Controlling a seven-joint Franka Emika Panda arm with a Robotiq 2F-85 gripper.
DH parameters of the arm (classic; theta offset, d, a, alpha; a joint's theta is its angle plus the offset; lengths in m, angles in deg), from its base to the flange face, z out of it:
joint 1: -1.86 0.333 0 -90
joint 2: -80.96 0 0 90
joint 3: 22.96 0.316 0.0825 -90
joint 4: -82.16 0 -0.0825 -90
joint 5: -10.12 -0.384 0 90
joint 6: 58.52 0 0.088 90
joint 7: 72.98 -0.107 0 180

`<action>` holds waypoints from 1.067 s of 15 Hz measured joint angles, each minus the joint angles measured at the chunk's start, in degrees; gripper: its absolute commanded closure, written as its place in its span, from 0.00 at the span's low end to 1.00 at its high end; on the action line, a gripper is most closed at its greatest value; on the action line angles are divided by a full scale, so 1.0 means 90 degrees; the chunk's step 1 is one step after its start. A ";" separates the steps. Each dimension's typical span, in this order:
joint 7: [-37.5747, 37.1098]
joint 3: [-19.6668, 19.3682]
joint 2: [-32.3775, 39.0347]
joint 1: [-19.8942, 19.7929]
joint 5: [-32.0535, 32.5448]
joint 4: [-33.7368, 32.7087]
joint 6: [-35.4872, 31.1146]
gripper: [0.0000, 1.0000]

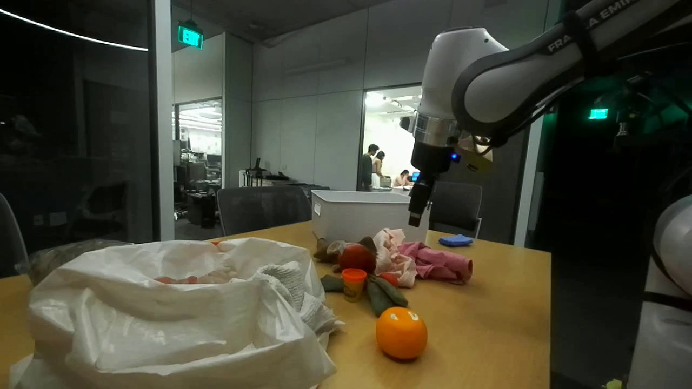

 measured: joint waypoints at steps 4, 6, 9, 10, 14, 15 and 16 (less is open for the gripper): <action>0.0000 -0.0264 0.0497 -0.0447 0.0253 0.0064 -0.0194 0.00; 0.0001 -0.0405 0.0829 -0.0675 0.0391 0.0053 -0.0429 0.00; 0.0097 -0.0693 0.1414 -0.0917 0.0449 -0.0038 -0.0901 0.00; 0.0175 -0.0814 0.1624 -0.0939 0.0430 -0.0106 -0.1009 0.00; 0.0712 -0.1270 0.2498 -0.0943 0.0143 -0.0419 -0.1531 0.00; 0.0902 -0.1359 0.2733 -0.0940 -0.0027 -0.0508 -0.1646 0.00; 0.1097 -0.1428 0.2959 -0.0932 -0.0225 -0.0602 -0.1713 0.00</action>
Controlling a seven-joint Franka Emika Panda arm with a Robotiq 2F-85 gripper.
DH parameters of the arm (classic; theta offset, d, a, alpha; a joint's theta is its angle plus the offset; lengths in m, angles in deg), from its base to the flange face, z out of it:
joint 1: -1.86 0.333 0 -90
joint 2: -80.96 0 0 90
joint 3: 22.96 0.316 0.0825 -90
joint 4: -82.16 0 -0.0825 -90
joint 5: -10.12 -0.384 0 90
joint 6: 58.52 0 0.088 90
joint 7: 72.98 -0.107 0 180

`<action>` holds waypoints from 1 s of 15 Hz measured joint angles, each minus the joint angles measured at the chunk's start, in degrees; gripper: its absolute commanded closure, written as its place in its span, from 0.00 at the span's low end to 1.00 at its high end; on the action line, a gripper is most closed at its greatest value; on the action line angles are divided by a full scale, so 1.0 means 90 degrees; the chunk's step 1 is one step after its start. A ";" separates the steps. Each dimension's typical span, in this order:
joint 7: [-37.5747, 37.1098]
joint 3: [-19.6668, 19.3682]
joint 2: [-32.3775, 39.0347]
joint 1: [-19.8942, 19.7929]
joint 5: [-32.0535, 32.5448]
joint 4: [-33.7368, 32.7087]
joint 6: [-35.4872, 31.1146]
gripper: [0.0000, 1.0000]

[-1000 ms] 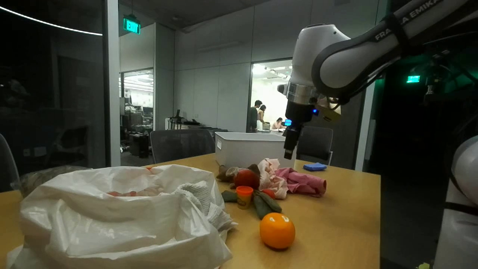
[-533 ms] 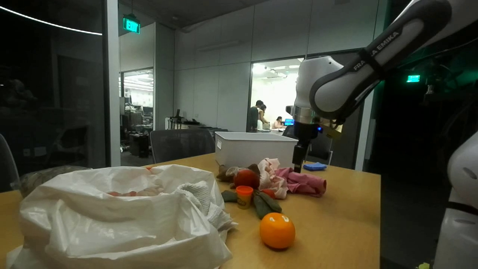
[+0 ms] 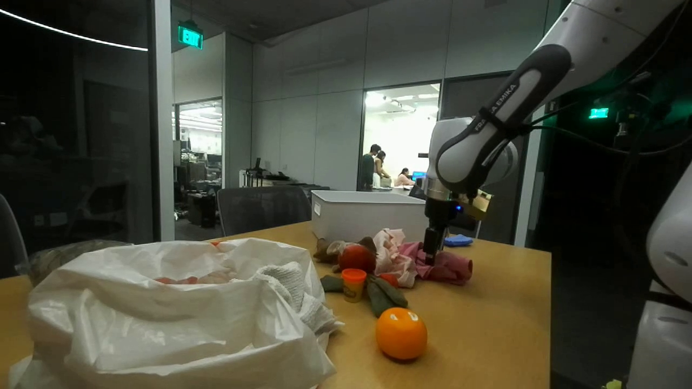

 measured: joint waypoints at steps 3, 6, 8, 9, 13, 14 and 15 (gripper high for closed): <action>0.0661 -0.0107 0.0601 0.0044 -0.0749 -0.0258 -0.0047 0.32; 0.1252 -0.0106 0.0942 0.0067 -0.1405 -0.0428 -0.0037 0.55; 0.1471 -0.0096 0.0945 0.0068 -0.1594 -0.0479 -0.0021 0.71; 0.1486 -0.0091 0.0918 0.0068 -0.1596 -0.0488 -0.0020 0.80; 0.1421 -0.0038 0.0621 0.0067 -0.1332 -0.0403 -0.0040 0.98; 0.1357 -0.0013 0.0465 0.0066 -0.1179 -0.0341 -0.0046 0.96; 0.1273 0.0014 0.0286 0.0066 -0.1025 -0.0264 -0.0057 0.94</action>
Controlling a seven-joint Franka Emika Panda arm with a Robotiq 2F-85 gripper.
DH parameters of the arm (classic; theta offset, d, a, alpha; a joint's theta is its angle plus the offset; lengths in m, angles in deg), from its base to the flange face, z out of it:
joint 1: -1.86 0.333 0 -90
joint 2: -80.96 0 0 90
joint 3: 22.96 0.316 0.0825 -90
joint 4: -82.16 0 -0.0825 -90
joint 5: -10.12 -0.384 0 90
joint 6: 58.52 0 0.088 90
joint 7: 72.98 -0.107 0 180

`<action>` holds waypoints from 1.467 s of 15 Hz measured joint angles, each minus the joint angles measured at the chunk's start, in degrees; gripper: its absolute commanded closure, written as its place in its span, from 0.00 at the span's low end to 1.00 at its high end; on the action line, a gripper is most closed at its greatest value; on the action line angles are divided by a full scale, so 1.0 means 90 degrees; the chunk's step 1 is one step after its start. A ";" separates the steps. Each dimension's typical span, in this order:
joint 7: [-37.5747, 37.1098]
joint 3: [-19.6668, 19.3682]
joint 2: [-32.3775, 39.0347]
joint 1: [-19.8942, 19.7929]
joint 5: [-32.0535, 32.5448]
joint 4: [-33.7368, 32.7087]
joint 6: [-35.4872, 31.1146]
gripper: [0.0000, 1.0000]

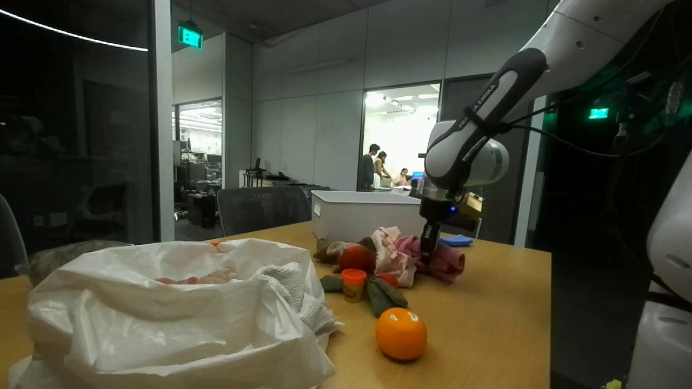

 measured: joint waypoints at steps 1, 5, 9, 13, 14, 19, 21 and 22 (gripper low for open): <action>-0.0077 0.0033 -0.0203 0.0000 0.0144 0.0089 -0.0012 0.94; -0.0314 0.0222 -0.1169 0.0009 0.0473 0.0546 -0.0249 0.94; -0.0399 0.0344 -0.2135 0.0171 0.0465 0.0972 -0.0506 0.94; -0.0399 0.0314 -0.2755 0.0744 0.0226 0.0889 -0.0515 0.94; -0.0398 0.0311 -0.2898 0.0906 0.0163 0.0886 -0.0515 0.94; -0.0301 0.0309 -0.3446 0.1763 0.0031 0.0887 -0.0229 0.94; -0.0107 0.0313 -0.3664 0.2159 -0.0039 0.0890 0.0267 0.93; 0.0008 0.0324 -0.3780 0.2355 -0.0080 0.0891 0.0566 0.93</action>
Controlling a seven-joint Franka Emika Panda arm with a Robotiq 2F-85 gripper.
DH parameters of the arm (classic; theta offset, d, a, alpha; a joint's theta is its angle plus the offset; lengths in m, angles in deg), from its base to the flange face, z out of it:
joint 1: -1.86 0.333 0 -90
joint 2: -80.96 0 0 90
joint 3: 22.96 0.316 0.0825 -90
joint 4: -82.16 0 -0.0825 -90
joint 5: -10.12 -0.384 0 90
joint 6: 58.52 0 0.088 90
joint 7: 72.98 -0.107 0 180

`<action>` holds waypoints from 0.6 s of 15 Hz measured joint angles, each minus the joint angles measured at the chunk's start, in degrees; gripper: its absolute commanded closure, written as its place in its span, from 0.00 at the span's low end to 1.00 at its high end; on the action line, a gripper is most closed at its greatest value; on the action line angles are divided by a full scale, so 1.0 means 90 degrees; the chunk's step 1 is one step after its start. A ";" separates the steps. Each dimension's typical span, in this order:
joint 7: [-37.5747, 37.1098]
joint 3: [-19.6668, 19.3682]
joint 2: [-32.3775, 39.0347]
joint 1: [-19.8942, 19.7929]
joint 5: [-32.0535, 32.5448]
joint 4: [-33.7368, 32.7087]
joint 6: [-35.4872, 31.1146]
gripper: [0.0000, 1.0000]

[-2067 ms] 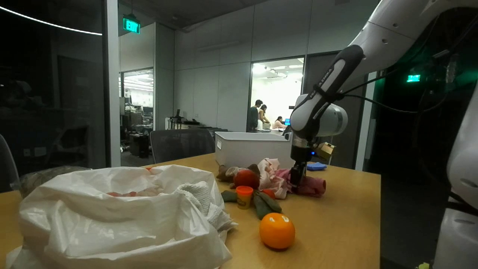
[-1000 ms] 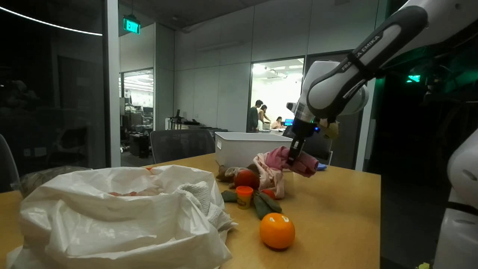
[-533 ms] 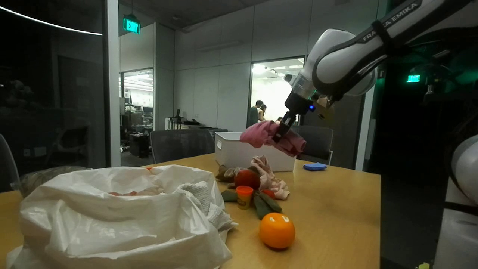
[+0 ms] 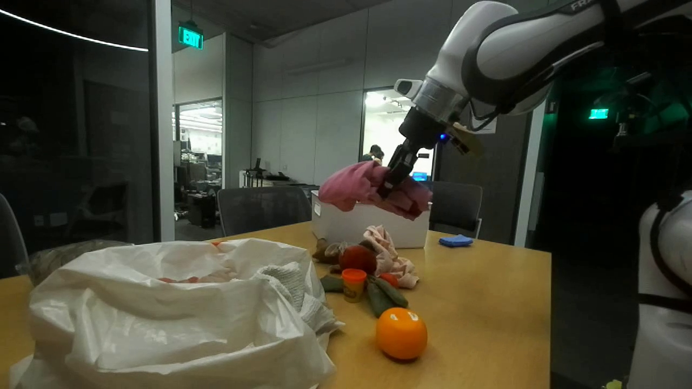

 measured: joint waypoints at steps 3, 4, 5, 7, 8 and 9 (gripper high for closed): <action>0.0363 0.0132 -0.0321 0.0532 -0.0119 0.0008 0.1033 0.92; 0.0469 0.0218 -0.0403 0.0676 -0.0151 0.0013 0.1346 0.93; 0.0562 0.0322 -0.0477 0.0828 -0.0225 0.0018 0.1643 0.92; 0.0697 0.0552 -0.0588 0.1134 -0.0416 0.0024 0.2252 0.92; 0.0747 0.0676 -0.0622 0.1289 -0.0525 0.0027 0.2546 0.91; 0.0774 0.0813 -0.0642 0.1442 -0.0625 0.0031 0.2795 0.91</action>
